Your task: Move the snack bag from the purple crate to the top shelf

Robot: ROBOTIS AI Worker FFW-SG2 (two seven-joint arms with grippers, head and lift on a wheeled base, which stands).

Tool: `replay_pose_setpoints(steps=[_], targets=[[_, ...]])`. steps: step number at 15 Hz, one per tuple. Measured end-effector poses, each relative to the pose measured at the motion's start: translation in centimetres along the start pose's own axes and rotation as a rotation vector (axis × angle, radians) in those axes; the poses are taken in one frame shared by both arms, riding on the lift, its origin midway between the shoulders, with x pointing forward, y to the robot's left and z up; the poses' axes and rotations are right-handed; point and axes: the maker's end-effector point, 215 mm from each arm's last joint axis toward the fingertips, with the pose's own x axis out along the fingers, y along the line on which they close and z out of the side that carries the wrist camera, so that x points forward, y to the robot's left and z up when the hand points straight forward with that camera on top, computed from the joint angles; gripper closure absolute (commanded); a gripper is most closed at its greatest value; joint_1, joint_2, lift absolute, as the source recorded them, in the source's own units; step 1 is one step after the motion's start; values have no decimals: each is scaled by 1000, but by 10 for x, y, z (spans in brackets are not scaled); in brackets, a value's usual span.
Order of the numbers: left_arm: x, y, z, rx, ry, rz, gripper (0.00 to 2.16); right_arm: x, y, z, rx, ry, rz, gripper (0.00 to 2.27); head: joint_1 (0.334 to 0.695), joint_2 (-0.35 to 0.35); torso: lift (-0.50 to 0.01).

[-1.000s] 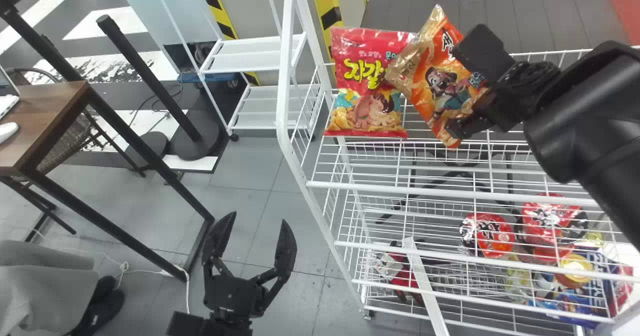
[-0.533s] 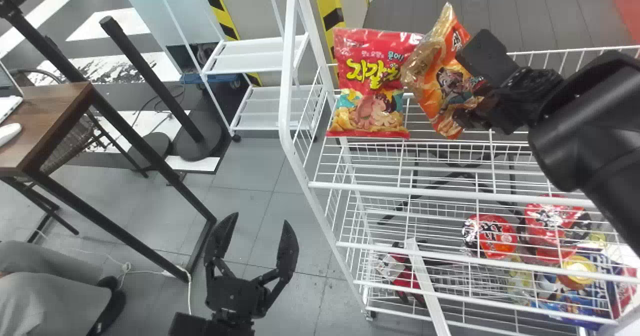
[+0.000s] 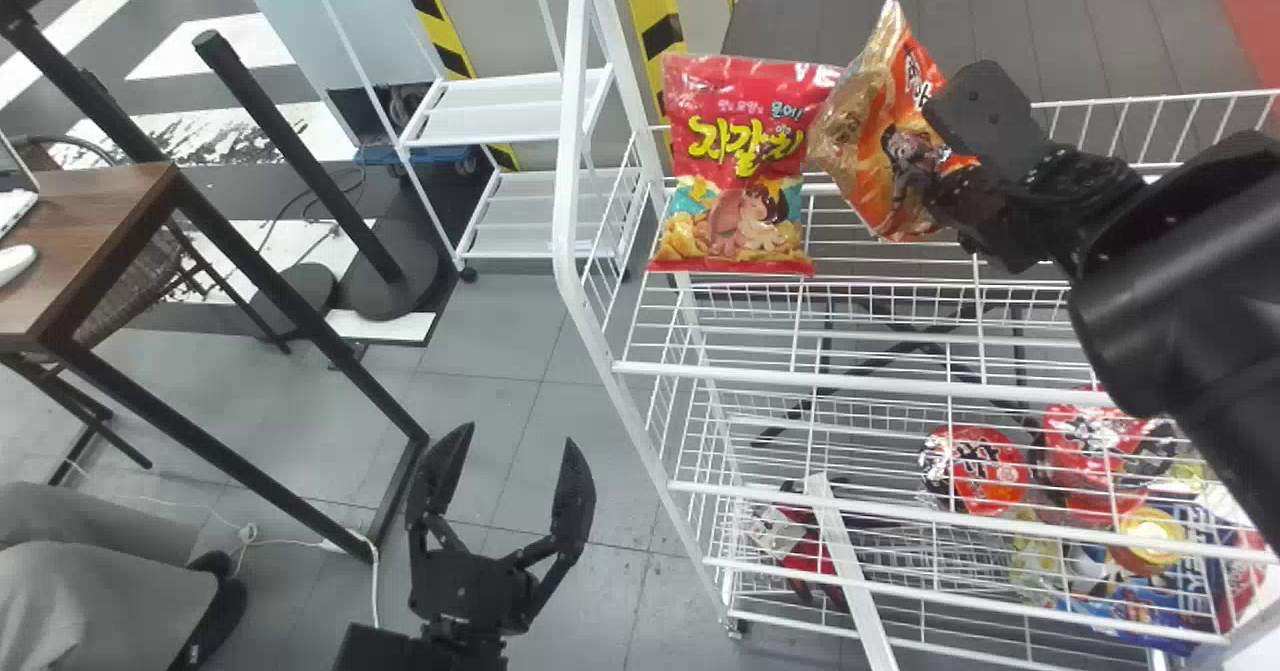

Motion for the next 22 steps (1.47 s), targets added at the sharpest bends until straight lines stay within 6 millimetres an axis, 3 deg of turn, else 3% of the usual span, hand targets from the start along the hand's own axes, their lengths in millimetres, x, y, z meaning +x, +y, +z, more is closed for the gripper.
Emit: replay_pose_setpoints(steps=[3, 7, 13, 18, 22], targets=[[0, -3, 0, -3, 1, -5, 100, -14, 2, -6, 49, 17, -27, 1956, 695, 308, 9], [0, -7, -1, -7, 1, -13, 100, -39, 20, -19, 110, 18, -53, 1956, 695, 311, 9], [1, -9, -1, -6, 2, -21, 100, -59, 27, -33, 178, 0, -149, 1956, 695, 308, 9], [1, -15, -1, -13, -2, -32, 100, -69, 45, -20, 335, -87, -171, 1956, 695, 324, 9], [-2, -16, 2, -13, -15, -31, 100, -71, 48, 0, 418, -170, -208, 1956, 695, 338, 9]])
